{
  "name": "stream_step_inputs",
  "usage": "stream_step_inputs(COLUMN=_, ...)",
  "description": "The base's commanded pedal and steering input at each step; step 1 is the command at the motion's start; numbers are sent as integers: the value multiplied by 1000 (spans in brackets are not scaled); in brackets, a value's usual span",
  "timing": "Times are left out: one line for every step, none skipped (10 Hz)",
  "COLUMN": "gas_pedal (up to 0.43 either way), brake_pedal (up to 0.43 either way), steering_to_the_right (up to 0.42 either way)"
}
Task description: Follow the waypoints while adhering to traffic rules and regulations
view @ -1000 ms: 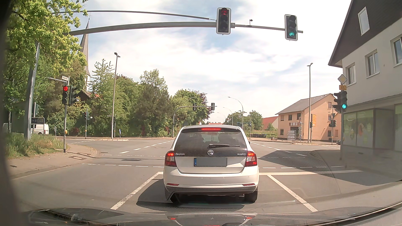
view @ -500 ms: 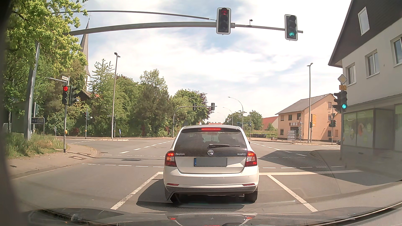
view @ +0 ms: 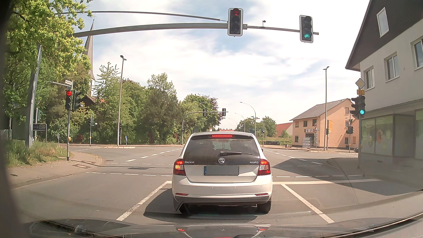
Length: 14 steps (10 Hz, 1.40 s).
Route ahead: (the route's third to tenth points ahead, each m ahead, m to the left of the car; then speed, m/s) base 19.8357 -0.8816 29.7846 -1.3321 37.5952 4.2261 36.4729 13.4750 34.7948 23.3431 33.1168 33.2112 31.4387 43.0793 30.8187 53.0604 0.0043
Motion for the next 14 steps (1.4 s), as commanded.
stream_step_inputs(gas_pedal=0, brake_pedal=0, steering_to_the_right=1)
stream_step_inputs(gas_pedal=0, brake_pedal=0, steering_to_the_right=1)
stream_step_inputs(gas_pedal=0, brake_pedal=0, steering_to_the_right=2)
stream_step_inputs(gas_pedal=0, brake_pedal=0, steering_to_the_right=2)
stream_step_inputs(gas_pedal=0, brake_pedal=0, steering_to_the_right=1)
stream_step_inputs(gas_pedal=0, brake_pedal=0, steering_to_the_right=1)
stream_step_inputs(gas_pedal=0, brake_pedal=0, steering_to_the_right=2)
stream_step_inputs(gas_pedal=0, brake_pedal=0, steering_to_the_right=1)
stream_step_inputs(gas_pedal=0, brake_pedal=0, steering_to_the_right=2)
stream_step_inputs(gas_pedal=0, brake_pedal=0, steering_to_the_right=1)
stream_step_inputs(gas_pedal=0, brake_pedal=0, steering_to_the_right=2)
stream_step_inputs(gas_pedal=0, brake_pedal=0, steering_to_the_right=2)
stream_step_inputs(gas_pedal=0, brake_pedal=0, steering_to_the_right=2)
stream_step_inputs(gas_pedal=0, brake_pedal=0, steering_to_the_right=1)
